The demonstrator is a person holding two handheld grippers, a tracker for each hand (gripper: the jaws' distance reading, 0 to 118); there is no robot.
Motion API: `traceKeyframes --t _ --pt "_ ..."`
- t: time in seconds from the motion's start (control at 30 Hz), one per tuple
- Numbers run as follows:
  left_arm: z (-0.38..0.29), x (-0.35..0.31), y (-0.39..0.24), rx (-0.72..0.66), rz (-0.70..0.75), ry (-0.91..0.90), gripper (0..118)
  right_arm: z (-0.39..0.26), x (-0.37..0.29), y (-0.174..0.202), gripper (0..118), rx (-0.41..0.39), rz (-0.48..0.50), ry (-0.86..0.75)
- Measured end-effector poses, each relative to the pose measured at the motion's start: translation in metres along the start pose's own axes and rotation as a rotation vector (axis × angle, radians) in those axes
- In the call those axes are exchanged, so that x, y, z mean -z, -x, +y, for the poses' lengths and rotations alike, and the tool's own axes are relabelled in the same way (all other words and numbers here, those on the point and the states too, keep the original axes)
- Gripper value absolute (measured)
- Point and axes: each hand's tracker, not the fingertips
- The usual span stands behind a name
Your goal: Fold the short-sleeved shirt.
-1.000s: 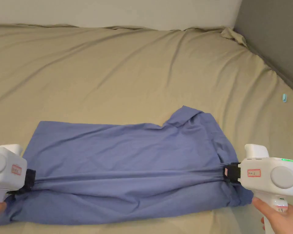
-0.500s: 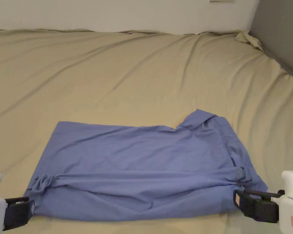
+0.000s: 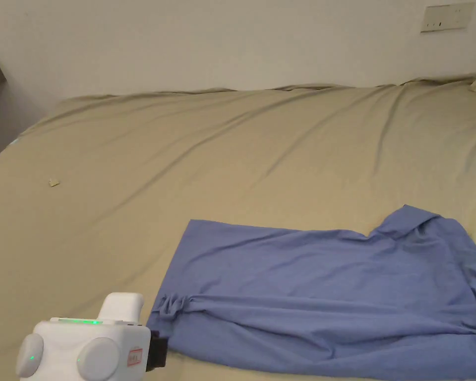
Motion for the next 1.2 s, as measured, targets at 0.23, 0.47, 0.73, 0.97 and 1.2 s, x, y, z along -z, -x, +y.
traceKeyframes --t 0.23,0.47,0.73,0.97,1.2 --pt "0.023 0.096 0.005 0.097 0.002 0.161 86 0.005 0.016 0.005 2 0.007 0.008 0.034" --pt "0.033 0.062 0.016 -0.052 -0.12 0.158 8 0.022 0.048 -0.008 39 0.018 -0.001 0.044" --pt "0.041 0.065 0.007 0.005 -0.087 0.164 8 0.054 0.153 -0.077 118 0.189 -0.095 0.181" --pt "0.04 0.075 0.016 -0.021 -0.116 0.179 8 0.059 0.154 -0.081 20 0.069 -0.056 0.15" --pt "0.032 0.013 0.018 -0.024 -0.186 0.13 8 0.074 0.086 -0.07 18 -0.006 -0.024 0.071"
